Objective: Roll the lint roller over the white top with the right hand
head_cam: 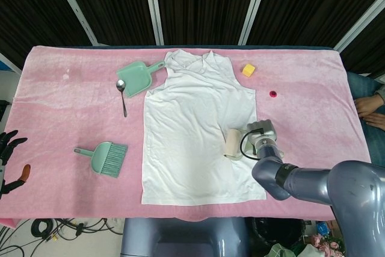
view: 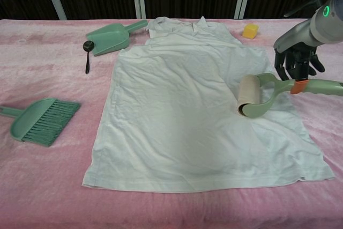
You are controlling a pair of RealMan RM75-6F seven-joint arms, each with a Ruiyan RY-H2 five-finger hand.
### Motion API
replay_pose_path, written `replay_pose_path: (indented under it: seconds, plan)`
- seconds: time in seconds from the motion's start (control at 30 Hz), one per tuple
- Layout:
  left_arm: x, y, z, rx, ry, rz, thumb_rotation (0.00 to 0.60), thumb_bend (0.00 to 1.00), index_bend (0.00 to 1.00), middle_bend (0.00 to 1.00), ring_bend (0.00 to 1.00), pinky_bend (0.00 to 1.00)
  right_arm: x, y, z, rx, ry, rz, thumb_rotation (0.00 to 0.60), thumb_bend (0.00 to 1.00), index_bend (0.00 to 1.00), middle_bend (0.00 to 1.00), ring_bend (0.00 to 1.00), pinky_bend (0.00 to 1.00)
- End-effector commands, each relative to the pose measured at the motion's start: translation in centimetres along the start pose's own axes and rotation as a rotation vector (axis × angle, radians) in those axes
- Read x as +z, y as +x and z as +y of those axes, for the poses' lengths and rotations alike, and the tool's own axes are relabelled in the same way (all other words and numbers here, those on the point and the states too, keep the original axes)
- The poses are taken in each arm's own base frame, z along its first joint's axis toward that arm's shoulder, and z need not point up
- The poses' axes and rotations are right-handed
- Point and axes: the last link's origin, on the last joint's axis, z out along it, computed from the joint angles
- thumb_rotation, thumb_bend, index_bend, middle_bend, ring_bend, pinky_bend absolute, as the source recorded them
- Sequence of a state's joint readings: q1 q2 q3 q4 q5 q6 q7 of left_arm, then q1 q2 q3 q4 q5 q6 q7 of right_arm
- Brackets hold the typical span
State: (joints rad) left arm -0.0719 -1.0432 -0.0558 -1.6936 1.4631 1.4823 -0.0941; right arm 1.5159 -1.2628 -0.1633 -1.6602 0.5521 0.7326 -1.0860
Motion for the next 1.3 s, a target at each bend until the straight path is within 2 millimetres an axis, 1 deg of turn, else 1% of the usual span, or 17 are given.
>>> replay_pose_path:
  seconds: [0.03,0.2,0.33,0.57,0.7,0.8,0.97,1.07,1.17,1.3]
  plan:
    - [0.0,0.0,0.0,0.000,-0.001,0.000,0.600,0.43,0.19,0.08,0.00,0.01,-0.1,-0.7,1.2,0.000,-0.017,-0.025,0.600,0.74,0.71,0.64,0.63,0.56]
    - [-0.1,-0.1,0.1,0.001,-0.002,-0.001,0.600,0.43,0.19,0.08,0.00,0.01,-0.3,-1.4,2.7,-0.002,-0.035,-0.046,0.600,0.74,0.71,0.64,0.63,0.56]
    - [-0.1,-0.1,0.1,0.002,-0.003,-0.001,0.600,0.43,0.19,0.08,0.00,0.01,-0.5,-1.3,2.9,0.008,-0.031,-0.046,0.600,0.74,0.71,0.64,0.63,0.56]
    - [-0.2,-0.1,0.2,0.001,-0.003,0.002,0.600,0.43,0.19,0.08,0.00,0.01,-0.9,-0.1,2.7,0.047,0.008,0.002,0.600,0.74,0.71,0.64,0.63,0.56]
    - [-0.1,0.0,0.1,0.000,-0.001,0.004,0.600,0.43,0.19,0.08,0.00,0.01,-1.1,0.8,3.3,0.117,0.024,0.058,0.600,0.74,0.71,0.64,0.63,0.56]
    - [-0.1,0.0,0.0,-0.001,0.000,0.004,0.600,0.43,0.19,0.08,0.00,0.01,-1.1,1.1,4.3,0.164,0.029,0.095,0.600,0.74,0.71,0.64,0.63,0.56]
    - [-0.1,0.0,0.0,-0.001,0.001,0.002,0.600,0.43,0.19,0.08,0.00,0.01,-0.9,1.4,7.3,0.233,0.004,0.187,0.600,0.74,0.71,0.64,0.63,0.56]
    - [-0.1,0.0,0.1,0.000,0.000,0.002,0.600,0.43,0.19,0.08,0.00,0.01,-0.3,0.7,9.3,0.232,-0.029,0.229,0.600,0.74,0.71,0.64,0.63,0.56]
    - [-0.1,0.0,0.1,0.002,0.000,0.003,0.600,0.43,0.19,0.08,0.00,0.01,0.7,-0.6,11.1,0.227,-0.055,0.241,0.600,0.74,0.71,0.64,0.63,0.56]
    - [-0.1,0.0,0.1,0.001,0.005,0.004,0.600,0.43,0.19,0.08,0.00,0.01,2.0,-2.0,12.6,0.276,-0.056,0.239,0.600,0.74,0.71,0.64,0.63,0.56]
